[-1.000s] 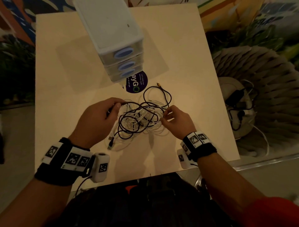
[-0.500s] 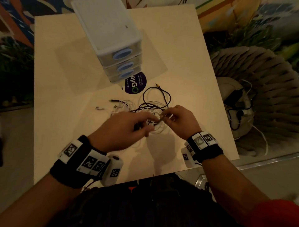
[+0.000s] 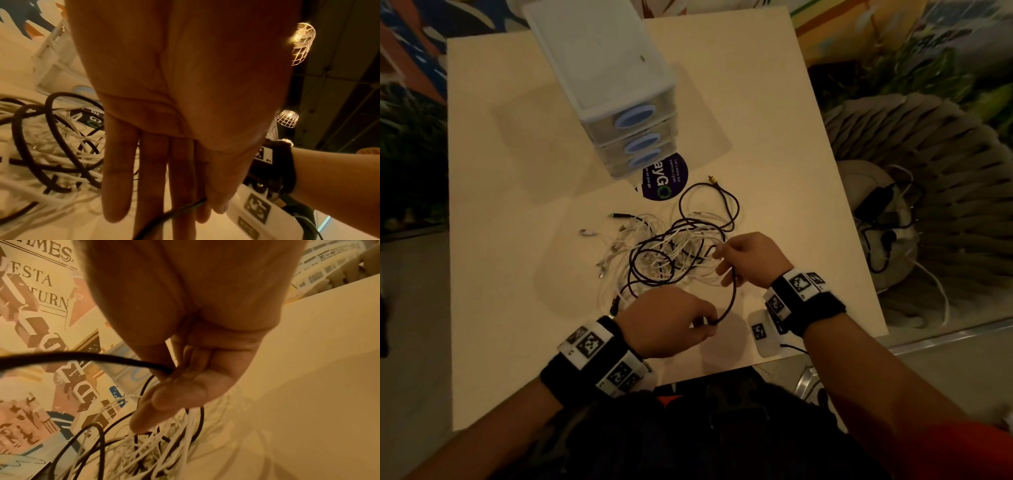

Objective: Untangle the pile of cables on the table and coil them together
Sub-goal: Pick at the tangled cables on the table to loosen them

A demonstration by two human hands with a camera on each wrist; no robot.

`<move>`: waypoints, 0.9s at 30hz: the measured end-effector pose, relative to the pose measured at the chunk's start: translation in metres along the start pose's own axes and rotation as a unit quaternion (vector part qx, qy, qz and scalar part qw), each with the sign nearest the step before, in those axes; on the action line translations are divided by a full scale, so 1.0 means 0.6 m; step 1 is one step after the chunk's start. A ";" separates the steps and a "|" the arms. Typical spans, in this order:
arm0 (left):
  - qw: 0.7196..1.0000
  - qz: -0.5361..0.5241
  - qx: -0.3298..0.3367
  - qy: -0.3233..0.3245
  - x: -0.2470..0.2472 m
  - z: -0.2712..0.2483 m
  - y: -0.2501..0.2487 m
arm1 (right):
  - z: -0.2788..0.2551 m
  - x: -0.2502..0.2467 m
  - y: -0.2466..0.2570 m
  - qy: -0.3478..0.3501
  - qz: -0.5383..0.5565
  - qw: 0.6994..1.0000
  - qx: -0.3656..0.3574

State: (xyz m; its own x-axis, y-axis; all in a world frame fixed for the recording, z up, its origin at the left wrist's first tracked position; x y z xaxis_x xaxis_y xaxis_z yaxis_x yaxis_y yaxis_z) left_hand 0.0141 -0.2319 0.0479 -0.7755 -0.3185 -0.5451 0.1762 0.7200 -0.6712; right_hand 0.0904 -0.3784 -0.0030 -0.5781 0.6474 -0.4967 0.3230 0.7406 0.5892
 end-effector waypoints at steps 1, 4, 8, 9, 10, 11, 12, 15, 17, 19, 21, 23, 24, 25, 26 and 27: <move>1.000 -0.004 -0.007 -0.009 -0.005 -0.001 0.003 | 0.002 -0.001 0.002 -0.010 -0.015 1.000 -0.006; 0.995 -0.025 -0.043 -0.084 -0.045 -0.007 0.029 | 0.000 -0.005 0.002 -0.039 -0.046 0.998 -0.030; 0.983 -0.045 -0.093 -0.153 -0.084 -0.010 0.073 | -0.001 -0.002 -0.007 -0.057 -0.109 0.991 -0.045; 0.984 -0.039 -0.099 -0.146 -0.081 -0.006 0.078 | -0.001 -0.002 -0.005 -0.064 -0.135 0.988 -0.048; 0.985 -0.030 -0.105 -0.133 -0.073 -0.001 0.081 | 0.000 -0.002 -0.002 -0.073 -0.167 0.982 -0.053; 0.986 -0.013 -0.110 -0.121 -0.063 0.005 0.081 | 0.000 -0.003 0.004 -0.082 -0.201 0.974 -0.060; 0.986 0.012 -0.120 -0.112 -0.052 0.011 0.083 | 0.001 -0.003 0.011 -0.090 -0.235 0.965 -0.069; 0.977 0.060 -0.152 -0.133 -0.034 0.023 0.098 | 0.004 -0.001 0.034 -0.107 -0.305 0.942 -0.093; 0.969 0.054 -0.161 -0.178 -0.035 0.023 0.107 | 0.009 -0.002 0.046 -0.106 -0.334 0.932 -0.093; 0.962 0.057 -0.160 -0.214 -0.039 0.022 0.113 | 0.015 -0.002 0.055 -0.102 -0.361 0.922 -0.098; 0.954 0.064 -0.159 -0.245 -0.048 0.019 0.119 | 0.019 -0.004 0.064 -0.097 -0.373 0.917 -0.104; 0.951 0.070 -0.169 -0.249 -0.052 0.020 0.127 | 0.023 -0.007 0.072 -0.093 -0.384 0.913 -0.105; 0.952 0.074 -0.175 -0.242 -0.051 0.021 0.132 | 0.026 -0.008 0.076 -0.092 -0.395 0.908 -0.105; 0.953 0.072 -0.177 -0.236 -0.048 0.023 0.136 | 0.030 -0.010 0.080 -0.090 -0.408 0.902 -0.105; 0.953 0.068 -0.179 -0.234 -0.048 0.024 0.138 | 0.034 -0.012 0.083 -0.089 -0.419 0.898 -0.104; 0.952 0.065 -0.181 -0.236 -0.047 0.024 0.139 | 0.039 -0.014 0.086 -0.088 -0.427 0.894 -0.102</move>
State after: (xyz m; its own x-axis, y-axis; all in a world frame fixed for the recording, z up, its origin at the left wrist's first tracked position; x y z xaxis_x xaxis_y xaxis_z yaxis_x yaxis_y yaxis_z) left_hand 0.0594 -0.1717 0.0002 -0.3872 -0.3926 -0.8343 -0.0358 0.9106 -0.4118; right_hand 0.1292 -0.3415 0.0167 -0.4167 -0.1067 -0.9028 -0.3341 0.9416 0.0429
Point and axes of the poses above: each hand's wrist, its own z-axis towards the middle knuckle, its own x-axis out of the palm, y = z × x, the point moved 6 cm from there along z, towards the middle knuckle, and after that the axes turned 14 degrees about -z, right-handed, at the moved point
